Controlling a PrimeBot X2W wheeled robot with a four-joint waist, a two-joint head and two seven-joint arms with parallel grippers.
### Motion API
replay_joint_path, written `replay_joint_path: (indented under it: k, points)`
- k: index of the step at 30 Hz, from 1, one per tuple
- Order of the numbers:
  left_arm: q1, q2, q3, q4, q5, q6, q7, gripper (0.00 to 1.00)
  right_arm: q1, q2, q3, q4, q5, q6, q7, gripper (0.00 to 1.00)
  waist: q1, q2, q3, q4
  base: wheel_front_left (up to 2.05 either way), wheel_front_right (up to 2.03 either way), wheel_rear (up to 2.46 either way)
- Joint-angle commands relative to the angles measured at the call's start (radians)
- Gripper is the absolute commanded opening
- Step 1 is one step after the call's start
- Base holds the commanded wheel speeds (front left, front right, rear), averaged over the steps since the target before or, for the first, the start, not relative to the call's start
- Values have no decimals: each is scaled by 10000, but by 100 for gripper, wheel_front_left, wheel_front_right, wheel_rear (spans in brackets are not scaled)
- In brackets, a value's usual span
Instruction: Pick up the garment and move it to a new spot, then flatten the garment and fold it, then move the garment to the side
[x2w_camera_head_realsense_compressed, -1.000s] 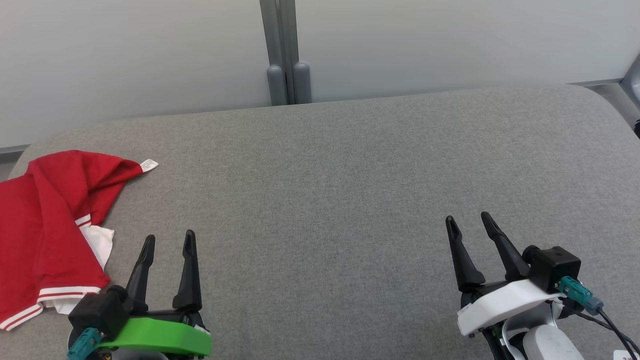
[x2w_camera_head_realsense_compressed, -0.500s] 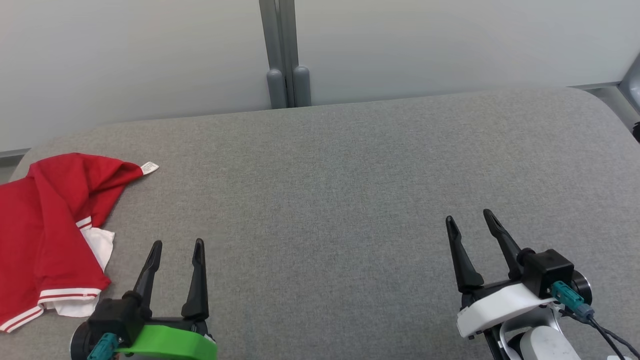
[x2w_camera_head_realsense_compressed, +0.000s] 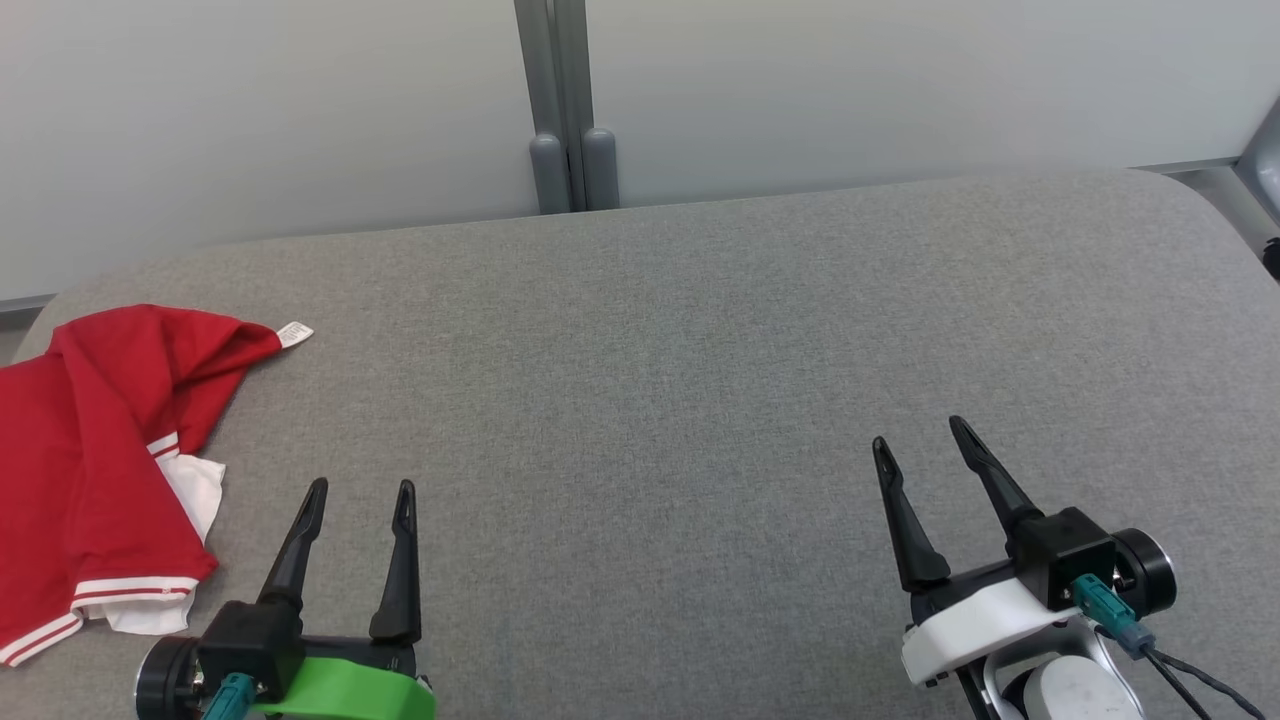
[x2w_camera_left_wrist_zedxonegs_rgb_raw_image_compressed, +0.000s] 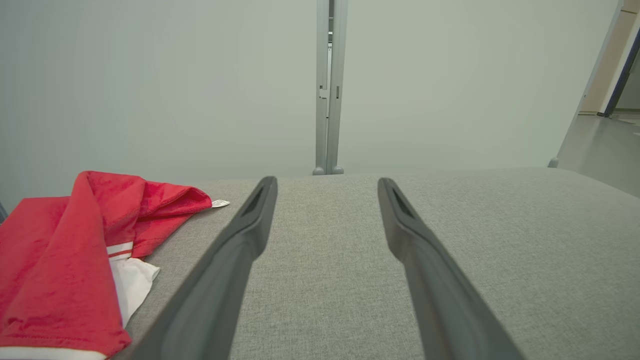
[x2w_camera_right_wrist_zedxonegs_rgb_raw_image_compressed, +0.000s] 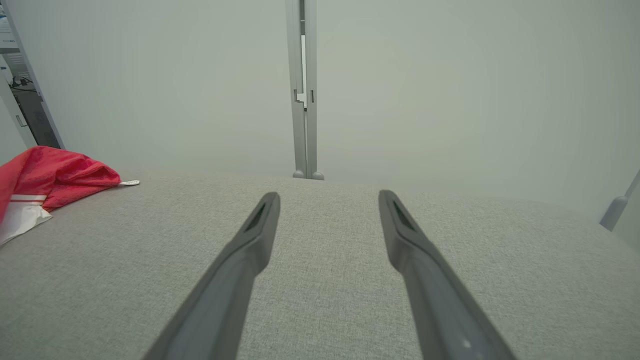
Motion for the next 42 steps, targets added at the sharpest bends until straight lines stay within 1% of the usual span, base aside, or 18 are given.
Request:
replay_joint_path:
  k: [1, 9, 28, 34, 38, 42]
  points:
    - [90, 72, 37, -49, 194, -24, -72, 100, 31, -1, 33, -12, -232, 0, -81, 100, 0, 0, -6, -9, 0, 0, 0]
    - [112, 76, 28, -42, 699, -26, -220, 100, 66, 17, 52, 143, -736, 1, -214, 100, 0, 0, -90, -27, 0, 0, 0]
    - [175, 74, 148, 140, 674, -27, -177, 100, 161, 53, 94, 354, -610, 1, -206, 100, 0, 0, -216, 130, 0, 0, 0]
    - [110, 74, 89, 205, 669, -4, -179, 100, 255, 54, 136, 332, -602, 1, -206, 100, 0, 0, -232, 577, 0, 0, 0]
    - [210, 72, 182, 215, 677, 184, -179, 100, 345, 55, 203, 340, -548, 1, -206, 100, 0, 0, -242, 1074, 0, 0, 0]
    - [248, 69, 221, 254, 727, 232, -177, 100, 414, 55, 249, 323, -519, 1, -206, 100, 0, 0, -249, 1727, 0, 0, 0]
